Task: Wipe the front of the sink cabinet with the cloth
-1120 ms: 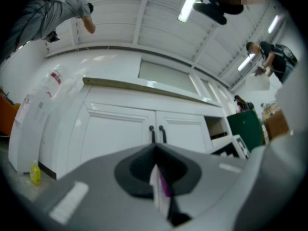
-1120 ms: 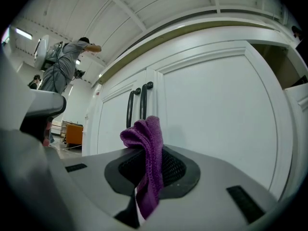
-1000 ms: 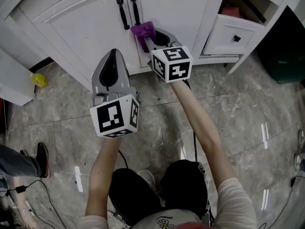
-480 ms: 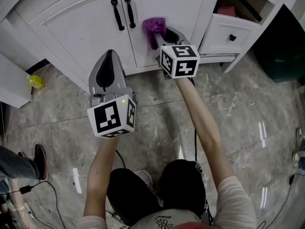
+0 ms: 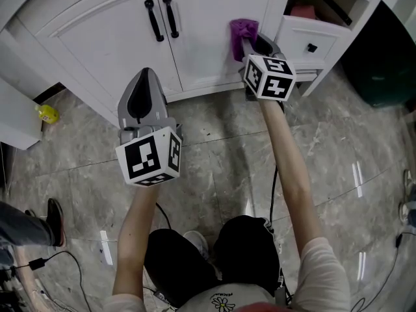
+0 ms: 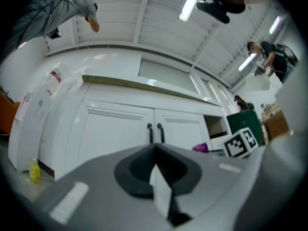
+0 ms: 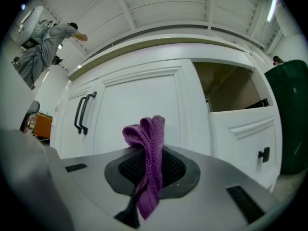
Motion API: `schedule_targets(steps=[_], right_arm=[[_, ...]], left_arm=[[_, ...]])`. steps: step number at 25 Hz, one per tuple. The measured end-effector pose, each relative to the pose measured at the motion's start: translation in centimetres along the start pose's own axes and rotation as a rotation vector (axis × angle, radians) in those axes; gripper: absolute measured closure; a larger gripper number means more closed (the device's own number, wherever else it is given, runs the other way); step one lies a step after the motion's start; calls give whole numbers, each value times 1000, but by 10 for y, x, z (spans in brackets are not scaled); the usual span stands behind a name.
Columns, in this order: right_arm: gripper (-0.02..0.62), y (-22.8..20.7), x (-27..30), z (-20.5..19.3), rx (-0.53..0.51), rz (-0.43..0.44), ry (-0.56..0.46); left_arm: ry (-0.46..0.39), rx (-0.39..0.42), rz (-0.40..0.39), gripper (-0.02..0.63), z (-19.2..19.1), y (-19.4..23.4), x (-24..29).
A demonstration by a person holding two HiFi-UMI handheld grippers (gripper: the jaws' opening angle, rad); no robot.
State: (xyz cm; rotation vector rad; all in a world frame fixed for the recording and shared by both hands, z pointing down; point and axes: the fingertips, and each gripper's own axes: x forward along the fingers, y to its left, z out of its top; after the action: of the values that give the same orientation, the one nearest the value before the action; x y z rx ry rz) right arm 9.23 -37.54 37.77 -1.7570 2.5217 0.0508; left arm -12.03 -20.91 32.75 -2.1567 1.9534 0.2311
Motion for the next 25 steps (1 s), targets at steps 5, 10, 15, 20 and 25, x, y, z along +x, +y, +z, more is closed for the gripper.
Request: schedule_targets(steps=[5,10,15,20,25], right_arm=[[540,-40,-10,2,-26,-106,7],[540,-58,-19,5,-30,-144,0],[541,-79,-24,5,-11,-201,0],[541,-88,-26,3,-40,-211,13],[541,-87,-28,4,-24,-220,6]], left_arm=[[3,7,-2,601,-2,-3,0],[8,4,-8,601,-2,-6,0],[7,5,-2,601,-1,-3,0],[6,-2,-4,601,-1,-4,-1],[-7,-3,-7,601,2,-4,-2]])
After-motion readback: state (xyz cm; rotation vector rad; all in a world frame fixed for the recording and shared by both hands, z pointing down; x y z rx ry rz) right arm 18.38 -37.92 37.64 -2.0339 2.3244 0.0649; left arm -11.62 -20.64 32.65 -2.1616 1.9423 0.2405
